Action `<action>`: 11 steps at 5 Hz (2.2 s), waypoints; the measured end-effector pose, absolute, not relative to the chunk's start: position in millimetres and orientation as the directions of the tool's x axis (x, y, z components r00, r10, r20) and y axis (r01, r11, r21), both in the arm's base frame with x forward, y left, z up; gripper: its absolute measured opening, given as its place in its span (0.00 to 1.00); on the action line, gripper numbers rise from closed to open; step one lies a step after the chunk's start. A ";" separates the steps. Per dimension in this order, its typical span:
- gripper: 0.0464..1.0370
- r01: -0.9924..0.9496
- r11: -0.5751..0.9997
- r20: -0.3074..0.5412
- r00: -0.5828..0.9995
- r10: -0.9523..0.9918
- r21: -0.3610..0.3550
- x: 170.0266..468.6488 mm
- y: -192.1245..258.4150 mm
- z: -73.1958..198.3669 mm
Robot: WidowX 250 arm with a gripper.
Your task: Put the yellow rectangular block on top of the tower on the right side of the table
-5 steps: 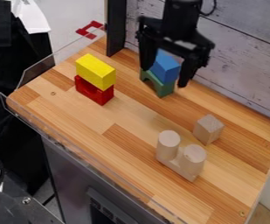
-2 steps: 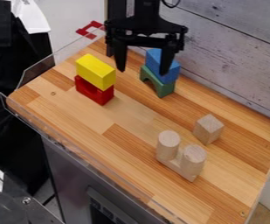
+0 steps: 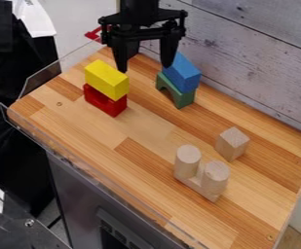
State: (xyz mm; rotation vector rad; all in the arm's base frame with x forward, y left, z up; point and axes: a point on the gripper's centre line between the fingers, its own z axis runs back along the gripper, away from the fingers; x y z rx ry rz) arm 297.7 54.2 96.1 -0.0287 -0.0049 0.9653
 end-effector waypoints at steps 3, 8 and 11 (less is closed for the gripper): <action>0.96 -0.969 0.248 0.039 0.249 0.968 0.021 280.6 78.9 106.1; 0.96 -1.000 -0.027 -0.039 -0.027 0.999 -0.009 281.1 103.2 78.1; 0.96 -0.997 -0.073 -0.069 -0.073 0.995 -0.007 282.0 116.4 65.7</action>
